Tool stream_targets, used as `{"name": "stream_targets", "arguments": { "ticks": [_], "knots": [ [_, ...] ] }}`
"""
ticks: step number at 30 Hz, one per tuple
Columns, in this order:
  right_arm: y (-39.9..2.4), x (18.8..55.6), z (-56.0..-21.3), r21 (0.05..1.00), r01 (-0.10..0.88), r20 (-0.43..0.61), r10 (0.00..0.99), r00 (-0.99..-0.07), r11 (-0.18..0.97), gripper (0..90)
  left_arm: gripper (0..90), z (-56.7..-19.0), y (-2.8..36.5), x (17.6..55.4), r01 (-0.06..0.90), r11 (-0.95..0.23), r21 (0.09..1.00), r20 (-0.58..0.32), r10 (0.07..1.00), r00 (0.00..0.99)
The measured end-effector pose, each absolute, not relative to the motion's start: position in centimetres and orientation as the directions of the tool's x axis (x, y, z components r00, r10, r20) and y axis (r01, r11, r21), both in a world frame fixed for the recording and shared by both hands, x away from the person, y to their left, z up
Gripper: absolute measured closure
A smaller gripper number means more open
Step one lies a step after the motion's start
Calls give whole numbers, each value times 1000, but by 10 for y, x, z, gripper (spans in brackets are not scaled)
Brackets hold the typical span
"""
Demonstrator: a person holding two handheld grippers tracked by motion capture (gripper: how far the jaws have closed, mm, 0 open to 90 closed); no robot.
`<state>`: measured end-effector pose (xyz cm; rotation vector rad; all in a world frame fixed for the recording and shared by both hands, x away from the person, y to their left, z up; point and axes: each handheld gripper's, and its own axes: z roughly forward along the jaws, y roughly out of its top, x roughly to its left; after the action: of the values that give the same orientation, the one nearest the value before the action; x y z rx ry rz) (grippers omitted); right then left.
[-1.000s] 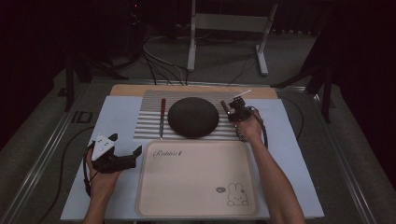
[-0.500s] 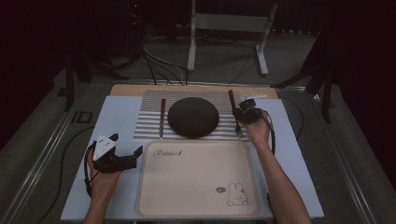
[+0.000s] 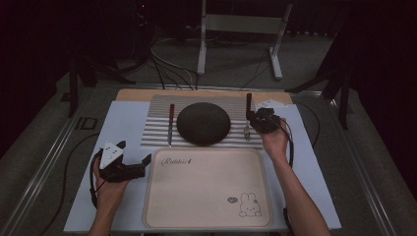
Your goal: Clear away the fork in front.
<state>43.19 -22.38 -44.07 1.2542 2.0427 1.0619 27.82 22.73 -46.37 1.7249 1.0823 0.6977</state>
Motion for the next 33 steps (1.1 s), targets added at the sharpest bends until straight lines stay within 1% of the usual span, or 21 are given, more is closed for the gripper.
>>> {"name": "stream_targets", "arguments": {
  "ticks": [21,29,33],
  "knots": [
    [-221,416,-428,856,447,-22,882,-471,260,781,2,-464,224,279,355,-161,921,-17,893,449],
    [-221,407,-423,866,427,-26,877,-480,260,781,2,-460,215,284,348,-151,925,-26,890,454],
    [-220,403,-420,868,416,-38,872,-488,271,781,2,-453,207,287,334,-163,928,-14,884,468]
  ]
}}
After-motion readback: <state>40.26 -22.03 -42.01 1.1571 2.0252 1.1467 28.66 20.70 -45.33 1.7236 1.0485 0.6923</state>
